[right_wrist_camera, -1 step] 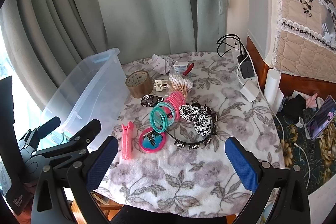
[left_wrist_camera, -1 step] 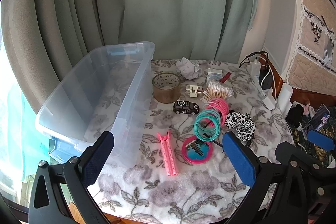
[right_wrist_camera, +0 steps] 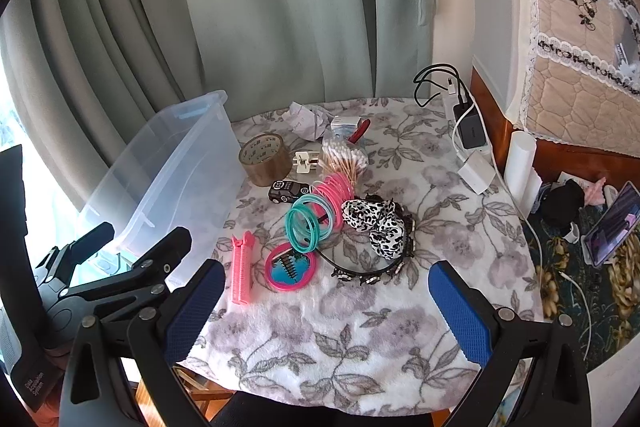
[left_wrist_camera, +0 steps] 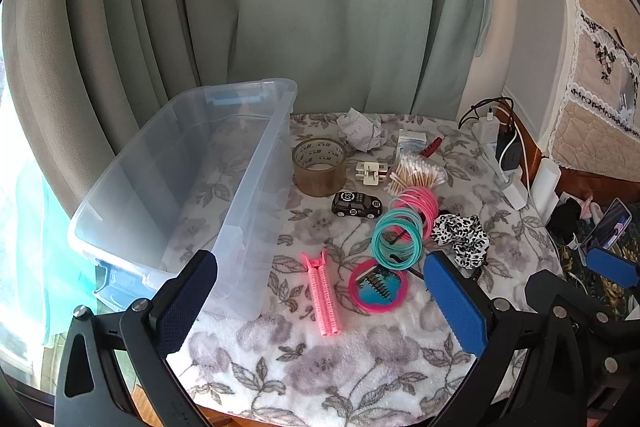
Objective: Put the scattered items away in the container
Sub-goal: 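Move both tools toward the scattered items on the table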
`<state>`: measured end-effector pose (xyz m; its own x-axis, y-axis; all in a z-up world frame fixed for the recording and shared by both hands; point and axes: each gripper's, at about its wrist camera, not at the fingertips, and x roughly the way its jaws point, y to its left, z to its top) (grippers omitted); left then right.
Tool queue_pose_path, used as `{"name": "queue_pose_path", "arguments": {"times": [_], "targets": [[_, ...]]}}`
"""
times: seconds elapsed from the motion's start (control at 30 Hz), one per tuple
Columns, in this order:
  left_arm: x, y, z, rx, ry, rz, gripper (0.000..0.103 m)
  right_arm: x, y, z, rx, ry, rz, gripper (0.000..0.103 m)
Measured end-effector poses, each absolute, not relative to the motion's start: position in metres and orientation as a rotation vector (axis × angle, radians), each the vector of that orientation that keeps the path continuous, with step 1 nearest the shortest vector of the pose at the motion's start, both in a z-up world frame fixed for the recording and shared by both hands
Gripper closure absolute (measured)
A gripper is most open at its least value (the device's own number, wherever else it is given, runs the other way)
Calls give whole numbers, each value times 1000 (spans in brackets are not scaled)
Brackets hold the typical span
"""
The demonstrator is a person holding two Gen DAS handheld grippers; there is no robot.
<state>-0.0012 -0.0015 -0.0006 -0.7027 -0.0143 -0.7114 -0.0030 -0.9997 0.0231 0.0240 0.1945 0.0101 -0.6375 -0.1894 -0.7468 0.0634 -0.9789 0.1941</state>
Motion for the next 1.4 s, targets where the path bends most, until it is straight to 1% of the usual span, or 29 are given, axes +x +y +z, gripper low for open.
{"name": "queue_pose_path", "arguments": {"times": [0.13,0.2,0.23,0.37,0.67,0.77,1.4], "targets": [[-5,-7,-3,1224,-10,-2902,0,21,198,13,1255,-209,-2731,0],[-7,-10,-4,1229,1,-2908,0,10,194,9,1302,-184,-2722,0],[-8,-11,-5,1224,4,-2916,0,10,197,6,1262,-203,-2727,0],[-10,2,-10,1185,-26,-2915,0,9,201,-1,1247,-247,-2723,0],[-12,13,-16,1119,-6,-2920,0,7,203,-9,1257,-243,-2721,0],[-7,12,-11,1050,6,-2939,0,9,205,-4,1246,-246,-2723,0],[14,10,3,994,-49,-2956,0,31,197,14,1192,-189,-2763,0]]}}
